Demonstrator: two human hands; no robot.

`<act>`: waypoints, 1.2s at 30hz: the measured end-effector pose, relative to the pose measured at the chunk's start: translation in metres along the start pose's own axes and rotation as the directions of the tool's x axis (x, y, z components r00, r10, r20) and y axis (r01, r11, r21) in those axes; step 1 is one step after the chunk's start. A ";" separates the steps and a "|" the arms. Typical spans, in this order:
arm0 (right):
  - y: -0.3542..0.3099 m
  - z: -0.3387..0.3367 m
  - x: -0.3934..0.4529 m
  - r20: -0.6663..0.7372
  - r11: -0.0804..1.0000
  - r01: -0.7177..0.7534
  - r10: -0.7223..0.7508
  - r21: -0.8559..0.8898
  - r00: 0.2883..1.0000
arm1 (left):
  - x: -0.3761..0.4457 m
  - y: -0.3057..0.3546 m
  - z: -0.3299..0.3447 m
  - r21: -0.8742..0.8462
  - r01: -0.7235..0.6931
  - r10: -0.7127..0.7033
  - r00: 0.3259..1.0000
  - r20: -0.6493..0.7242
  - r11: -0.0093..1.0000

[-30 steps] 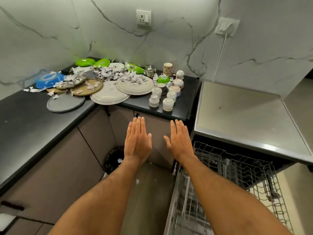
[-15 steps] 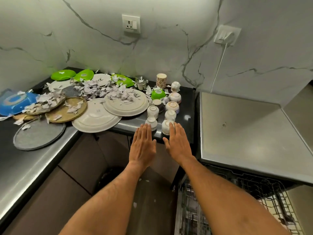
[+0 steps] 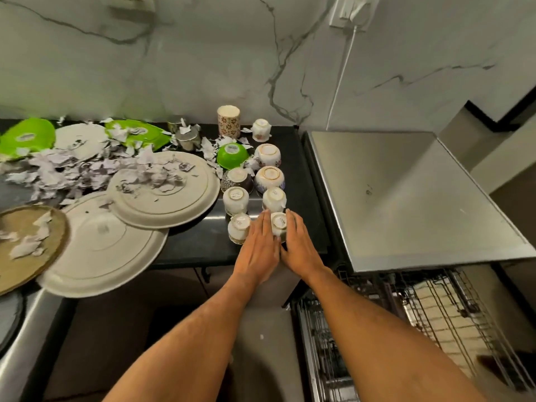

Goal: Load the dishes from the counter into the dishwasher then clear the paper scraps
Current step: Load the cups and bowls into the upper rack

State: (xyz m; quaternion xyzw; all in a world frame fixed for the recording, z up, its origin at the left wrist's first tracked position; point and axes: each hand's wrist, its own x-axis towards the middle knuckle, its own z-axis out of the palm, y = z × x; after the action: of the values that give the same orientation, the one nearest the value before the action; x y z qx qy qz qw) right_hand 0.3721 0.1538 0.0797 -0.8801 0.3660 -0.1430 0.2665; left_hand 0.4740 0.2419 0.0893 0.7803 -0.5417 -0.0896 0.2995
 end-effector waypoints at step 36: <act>0.174 -0.075 -0.243 -0.296 0.897 -0.409 0.441 0.167 0.847 | -0.085 0.171 0.183 -0.393 -0.313 0.457 0.816 0.354 0.865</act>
State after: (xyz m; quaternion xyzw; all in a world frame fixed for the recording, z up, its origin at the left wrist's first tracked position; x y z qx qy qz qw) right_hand 0.0721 0.1992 0.0274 -0.7269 0.5832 -0.2419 0.2700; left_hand 0.2196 0.2104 0.0231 0.5540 -0.7213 -0.2840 0.3036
